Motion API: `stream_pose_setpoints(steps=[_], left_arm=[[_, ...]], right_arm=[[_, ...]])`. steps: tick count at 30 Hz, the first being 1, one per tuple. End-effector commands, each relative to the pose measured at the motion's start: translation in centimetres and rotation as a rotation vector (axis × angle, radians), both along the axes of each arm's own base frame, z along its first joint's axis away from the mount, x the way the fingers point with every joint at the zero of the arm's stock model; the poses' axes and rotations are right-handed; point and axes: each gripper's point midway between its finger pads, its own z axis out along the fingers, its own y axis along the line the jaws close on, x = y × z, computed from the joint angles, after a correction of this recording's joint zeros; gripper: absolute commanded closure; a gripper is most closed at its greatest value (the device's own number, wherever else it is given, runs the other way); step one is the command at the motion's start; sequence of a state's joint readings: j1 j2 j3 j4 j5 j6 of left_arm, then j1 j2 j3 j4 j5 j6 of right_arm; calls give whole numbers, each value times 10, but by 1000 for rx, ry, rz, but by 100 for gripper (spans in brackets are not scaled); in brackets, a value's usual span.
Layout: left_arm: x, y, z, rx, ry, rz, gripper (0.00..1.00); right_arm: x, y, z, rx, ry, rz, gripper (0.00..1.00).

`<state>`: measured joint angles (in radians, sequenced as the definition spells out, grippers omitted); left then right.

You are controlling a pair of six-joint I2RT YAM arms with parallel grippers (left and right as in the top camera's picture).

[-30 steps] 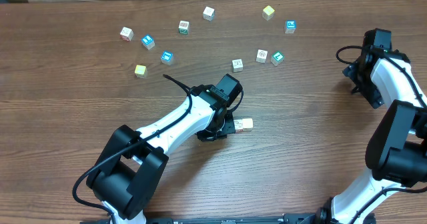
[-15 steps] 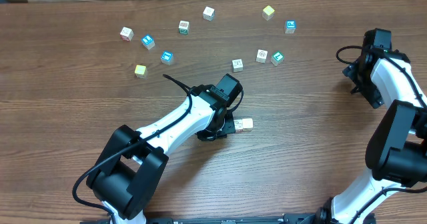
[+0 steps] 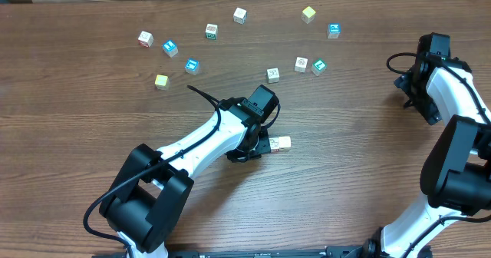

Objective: Form a horizontal line

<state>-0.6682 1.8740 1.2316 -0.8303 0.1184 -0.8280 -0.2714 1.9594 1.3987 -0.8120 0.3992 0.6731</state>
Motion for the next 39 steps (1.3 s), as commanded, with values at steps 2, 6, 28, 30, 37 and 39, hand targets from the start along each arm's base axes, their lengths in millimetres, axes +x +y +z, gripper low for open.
stream_pose_setpoints(steps=[2,6,28,30,37,39], left_arm=[[-4,2,-3,17,3,-26,96],[-10,-4,-1,-24,32,-69,96],[30,-16,34,-169,-66,-211,96],[42,-15,41,-182,-94,-199,96],[96,4,55,-204,-241,-107,93],[113,20,56,-156,-296,-67,75]], right_arm=[[5,-3,1,-12,-5,-1,0],[5,-3,1,-12,-5,-1,0],[5,-3,1,-12,-5,-1,0],[5,-3,1,-12,-5,-1,0],[5,-3,1,-12,-4,-1,0],[5,-3,1,-12,-4,-1,0]])
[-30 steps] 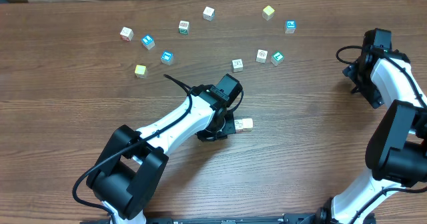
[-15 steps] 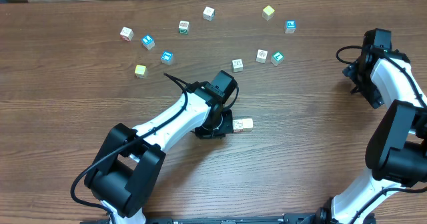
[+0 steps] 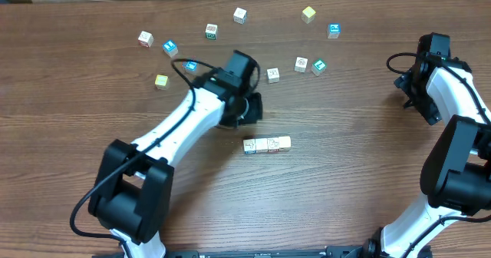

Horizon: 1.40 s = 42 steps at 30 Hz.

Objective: Form a horizontal line

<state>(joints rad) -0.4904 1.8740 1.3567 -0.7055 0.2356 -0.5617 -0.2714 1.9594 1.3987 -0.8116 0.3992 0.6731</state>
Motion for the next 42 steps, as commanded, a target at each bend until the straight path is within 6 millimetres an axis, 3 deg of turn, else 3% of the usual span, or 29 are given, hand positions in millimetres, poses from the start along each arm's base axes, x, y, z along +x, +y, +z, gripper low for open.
stream_pose_setpoints(steps=[1,3,8,18,19,20,22,24,27,34,38,42], left_arm=[[33,29,9,72,-103,81,56],[43,49,8,133,-133,129,0],[53,75,8,213,-163,190,1],[53,77,7,214,-159,196,0],[54,78,7,220,-162,199,3],[54,79,6,226,-162,201,31],[49,80,4,231,-138,198,70],[38,78,-2,219,-80,207,85],[18,77,-11,212,7,199,92],[-19,82,-35,258,130,206,93],[-41,68,-48,215,197,185,93],[-49,56,-55,192,200,151,93]], right_arm=[[5,-3,1,-12,-4,-1,0],[5,-3,1,-12,-5,-1,0],[5,-3,1,-12,-4,-1,0],[5,-3,1,-12,-4,-1,0],[5,-3,1,-12,-4,-1,0],[5,-3,1,-12,-5,-1,0],[5,-3,1,-12,-5,-1,0],[5,-3,1,-12,-4,-1,0],[5,-3,1,-12,-4,-1,0],[5,-3,1,-12,-4,-1,0],[5,-3,1,-12,-5,-1,0],[5,-3,1,-12,-4,-1,0]])
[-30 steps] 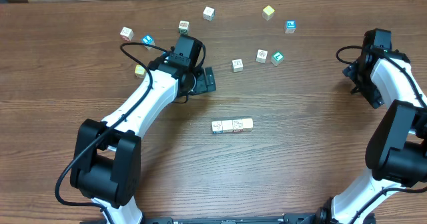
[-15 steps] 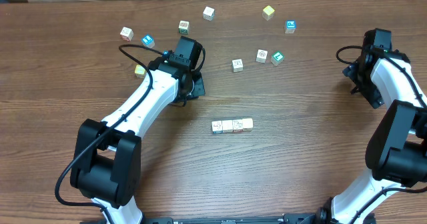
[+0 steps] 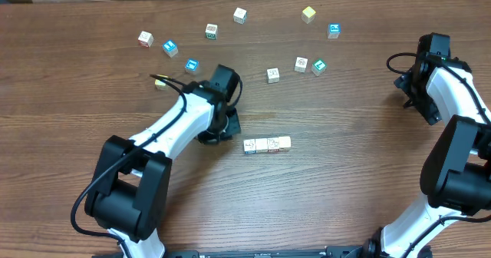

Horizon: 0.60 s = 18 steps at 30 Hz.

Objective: Form a horizontal line

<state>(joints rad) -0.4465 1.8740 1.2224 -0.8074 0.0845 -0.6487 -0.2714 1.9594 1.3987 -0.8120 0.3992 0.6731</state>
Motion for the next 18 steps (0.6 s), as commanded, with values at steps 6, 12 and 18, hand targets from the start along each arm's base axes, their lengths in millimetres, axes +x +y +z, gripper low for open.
stream_pose_setpoints(steps=[6,12,18], left_arm=[[-11,-21,-6,-47,17,-27,92],[-16,-22,-6,-42,32,-30,92],[-18,-26,-6,-61,42,-34,92]], right_arm=[[5,-3,1,-12,-5,-1,0],[5,-3,1,-12,-5,-1,0],[5,-3,1,-12,-5,-1,0]])
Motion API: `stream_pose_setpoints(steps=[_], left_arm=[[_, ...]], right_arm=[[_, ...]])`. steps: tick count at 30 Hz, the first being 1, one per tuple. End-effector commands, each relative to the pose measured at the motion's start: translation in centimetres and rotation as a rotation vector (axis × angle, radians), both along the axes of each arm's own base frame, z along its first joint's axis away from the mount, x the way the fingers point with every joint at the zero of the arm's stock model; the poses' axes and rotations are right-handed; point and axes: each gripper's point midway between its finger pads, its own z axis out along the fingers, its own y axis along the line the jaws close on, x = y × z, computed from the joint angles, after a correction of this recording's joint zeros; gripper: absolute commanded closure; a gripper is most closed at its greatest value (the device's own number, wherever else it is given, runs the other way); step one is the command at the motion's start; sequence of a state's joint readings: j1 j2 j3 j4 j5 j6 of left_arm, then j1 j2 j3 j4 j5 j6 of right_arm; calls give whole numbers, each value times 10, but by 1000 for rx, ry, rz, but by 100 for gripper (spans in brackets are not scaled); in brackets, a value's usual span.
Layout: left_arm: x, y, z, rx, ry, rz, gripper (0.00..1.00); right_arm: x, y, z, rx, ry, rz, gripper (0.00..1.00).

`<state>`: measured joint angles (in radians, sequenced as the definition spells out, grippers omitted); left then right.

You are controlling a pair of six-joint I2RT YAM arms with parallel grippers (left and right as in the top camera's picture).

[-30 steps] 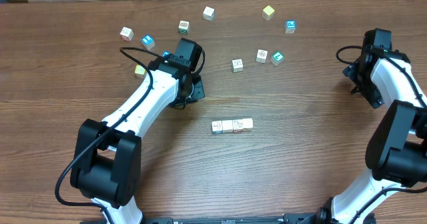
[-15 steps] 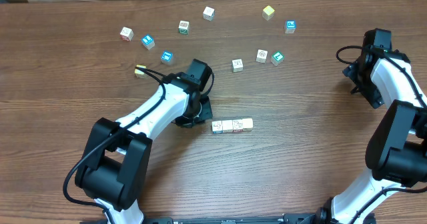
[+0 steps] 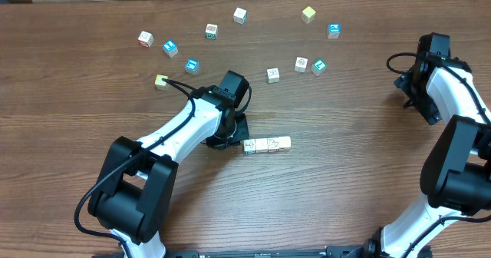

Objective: Form a horizontal line

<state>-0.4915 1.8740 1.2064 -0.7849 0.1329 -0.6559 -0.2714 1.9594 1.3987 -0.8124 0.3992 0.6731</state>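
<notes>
A row of three pale cubes (image 3: 267, 144) lies side by side in a left-to-right line at the table's middle. My left gripper (image 3: 230, 133) points down just left of the row's left end, close to it. Its jaws are hidden under the wrist; no cube shows in it. Loose cubes lie in an arc at the back: a yellow-green one (image 3: 161, 81), a blue one (image 3: 192, 66), a white one (image 3: 272, 75) and several more. My right gripper (image 3: 406, 85) is folded back at the far right, away from every cube.
The right arm's white links (image 3: 460, 112) fill the right edge. The left arm (image 3: 180, 135) crosses the table from the front left. A black cable (image 3: 180, 84) loops off the left wrist near the yellow-green cube.
My left gripper has moved a little to the right, from a spot well left of the row to right beside its left end. The cubes and the right arm have not moved.
My left gripper stood over the left part of the row at first. It was then up near the back cubes, with the three-cube row lying free. After that it was to the left of the row, and now sits beside its left end. No loose cube has moved.
</notes>
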Motion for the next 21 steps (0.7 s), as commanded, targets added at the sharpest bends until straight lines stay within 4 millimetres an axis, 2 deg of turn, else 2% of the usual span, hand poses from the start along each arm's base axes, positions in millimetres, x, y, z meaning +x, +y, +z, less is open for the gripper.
stream_pose_setpoints(steps=[1,3,21], left_arm=[[-6,-5,-3,-14,25,9,93],[-6,-5,-3,-14,25,7,96],[-1,-10,-2,-31,0,4,96]], right_arm=[[5,-3,1,-13,-6,-1,0],[5,-3,1,-13,-6,-1,0],[5,-3,1,-12,-5,-1,0]])
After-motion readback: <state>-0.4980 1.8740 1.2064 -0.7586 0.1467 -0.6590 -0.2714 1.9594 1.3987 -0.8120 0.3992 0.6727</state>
